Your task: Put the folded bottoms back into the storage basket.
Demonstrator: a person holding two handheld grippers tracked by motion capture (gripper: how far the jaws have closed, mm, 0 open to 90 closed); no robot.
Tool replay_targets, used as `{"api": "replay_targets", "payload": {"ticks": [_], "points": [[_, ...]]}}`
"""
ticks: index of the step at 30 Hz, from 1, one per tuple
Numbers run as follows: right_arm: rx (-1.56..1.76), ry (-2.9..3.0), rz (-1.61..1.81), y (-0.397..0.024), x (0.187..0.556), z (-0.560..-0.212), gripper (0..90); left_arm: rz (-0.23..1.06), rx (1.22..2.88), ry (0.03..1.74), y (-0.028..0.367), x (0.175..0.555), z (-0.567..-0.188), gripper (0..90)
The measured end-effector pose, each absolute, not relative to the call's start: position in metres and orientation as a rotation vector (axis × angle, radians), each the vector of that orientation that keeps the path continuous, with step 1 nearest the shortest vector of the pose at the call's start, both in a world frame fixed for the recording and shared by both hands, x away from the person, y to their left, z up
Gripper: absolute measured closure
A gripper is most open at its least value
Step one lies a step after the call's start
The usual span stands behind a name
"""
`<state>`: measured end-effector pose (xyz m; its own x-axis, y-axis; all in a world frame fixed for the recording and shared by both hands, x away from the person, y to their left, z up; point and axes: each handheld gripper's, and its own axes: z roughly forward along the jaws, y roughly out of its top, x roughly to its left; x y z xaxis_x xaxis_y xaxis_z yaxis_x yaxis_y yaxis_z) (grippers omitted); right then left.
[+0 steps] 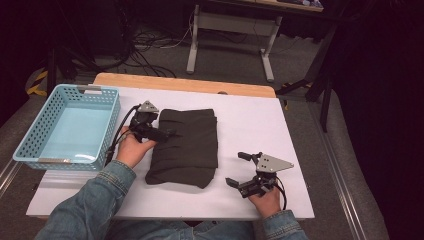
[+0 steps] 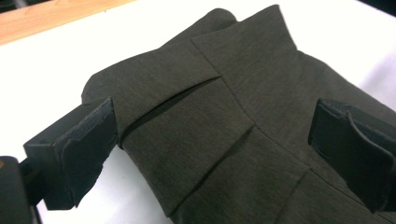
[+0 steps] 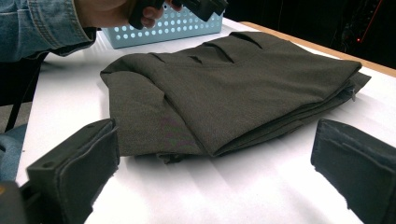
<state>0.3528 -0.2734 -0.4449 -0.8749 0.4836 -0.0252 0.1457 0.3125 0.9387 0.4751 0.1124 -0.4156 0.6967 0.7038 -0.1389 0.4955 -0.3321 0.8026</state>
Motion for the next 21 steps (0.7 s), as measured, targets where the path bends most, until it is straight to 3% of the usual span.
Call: {"api": "replay_targets", "payload": {"ticks": [15,21], "points": [[0.556,2.281,1.587,-0.273,0.352,-0.444,2.3,0.290,2.065,1.007,0.103,0.487,-0.425,3.6],[0.557,2.281,1.589,-0.273,0.352,-0.444,2.4,0.199,2.044,1.085,0.102,0.494,-0.432,3.9]]}}
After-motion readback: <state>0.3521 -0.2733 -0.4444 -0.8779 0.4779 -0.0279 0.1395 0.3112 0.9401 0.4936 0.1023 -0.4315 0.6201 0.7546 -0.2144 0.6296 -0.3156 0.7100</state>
